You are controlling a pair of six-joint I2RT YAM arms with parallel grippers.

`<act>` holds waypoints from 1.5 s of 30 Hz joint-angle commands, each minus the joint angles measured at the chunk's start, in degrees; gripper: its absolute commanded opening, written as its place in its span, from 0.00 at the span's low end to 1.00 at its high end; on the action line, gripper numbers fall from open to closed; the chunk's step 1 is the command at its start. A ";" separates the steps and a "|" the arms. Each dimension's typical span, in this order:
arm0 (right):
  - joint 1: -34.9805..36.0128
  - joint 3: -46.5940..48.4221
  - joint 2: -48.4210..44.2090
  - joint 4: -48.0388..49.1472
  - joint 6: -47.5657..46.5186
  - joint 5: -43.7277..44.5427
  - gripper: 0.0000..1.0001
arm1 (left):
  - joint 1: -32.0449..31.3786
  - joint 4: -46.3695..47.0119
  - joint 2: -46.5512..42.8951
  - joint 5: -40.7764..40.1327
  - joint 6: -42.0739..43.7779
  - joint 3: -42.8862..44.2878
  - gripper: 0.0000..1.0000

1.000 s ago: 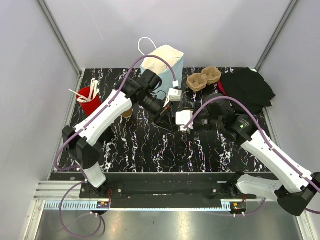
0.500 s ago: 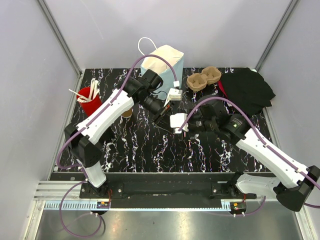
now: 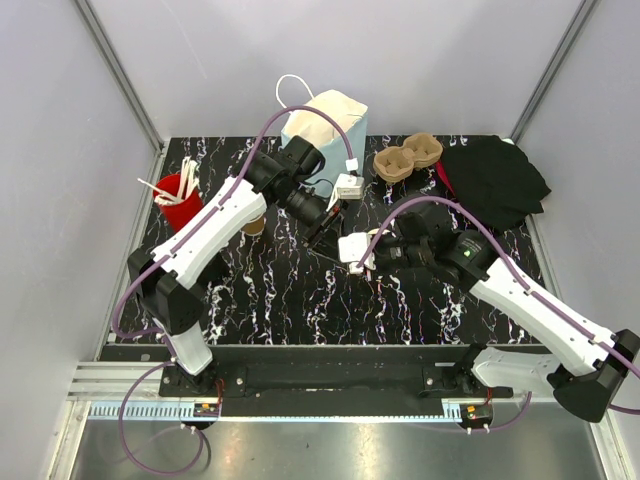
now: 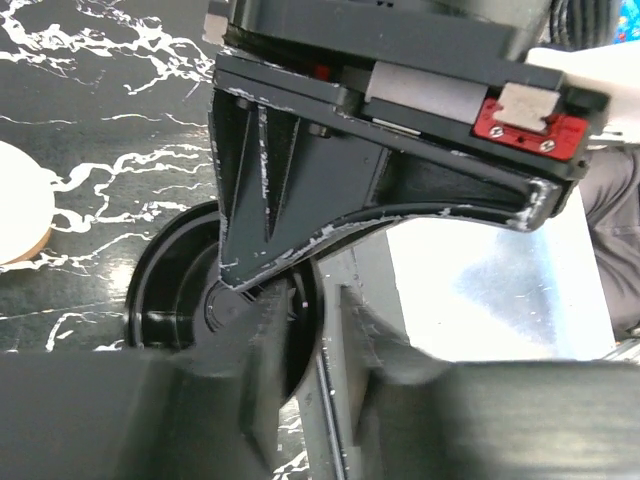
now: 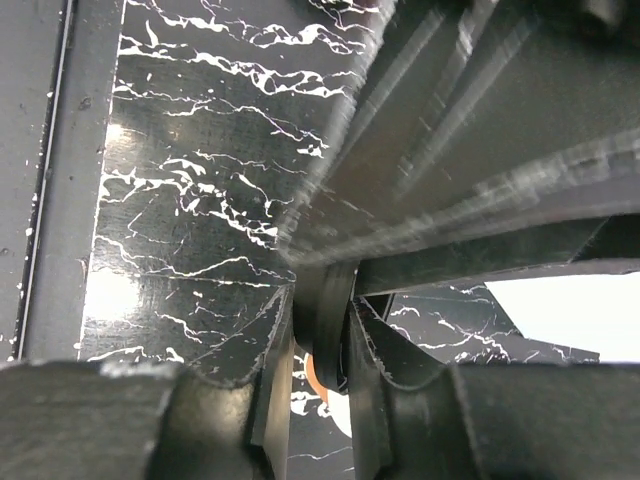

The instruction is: Pack the takeout coffee

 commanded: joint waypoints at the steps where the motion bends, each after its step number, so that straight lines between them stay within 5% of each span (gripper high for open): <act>1: -0.14 2.37 -0.08 0.35 1.46 -0.29 0.27 | -0.35 -1.18 -2.30 1.25 0.75 2.33 0.43; 2: -0.14 2.89 -0.17 -0.69 1.73 -0.65 0.27 | -0.17 -1.27 -2.65 0.72 0.93 2.42 0.54; 9: -0.14 4.22 -0.79 -4.92 2.87 -3.55 0.26 | 1.32 -0.74 -5.63 -4.29 1.54 3.56 0.86; 15: -0.23 5.97 -0.35 -7.12 6.29 -6.71 0.24 | 1.24 2.68 -8.79 -10.70 1.81 0.41 0.97; 28: -10.68 10.90 -1.49 -9.32 15.52 -29.72 0.24 | 2.02 20.33 -19.08 -14.58 1.46 -17.35 0.99; 33: -20.41 9.23 -2.72 -5.37 21.67 -42.00 0.24 | 6.94 36.81 -23.30 -5.12 -8.63 -22.36 0.99; 38: -31.07 4.14 -3.51 9.11 37.21 -55.21 0.24 | 8.62 49.33 -21.29 1.76 -25.06 -24.73 0.99; 44: -36.00 -2.19 -3.78 29.42 56.46 -60.59 0.25 | 8.18 76.30 -18.83 2.21 -48.35 -33.32 0.99; 45: -36.18 -2.46 -3.34 31.01 58.05 -60.94 0.25 | 8.18 88.08 -18.73 2.82 -51.60 -35.53 0.99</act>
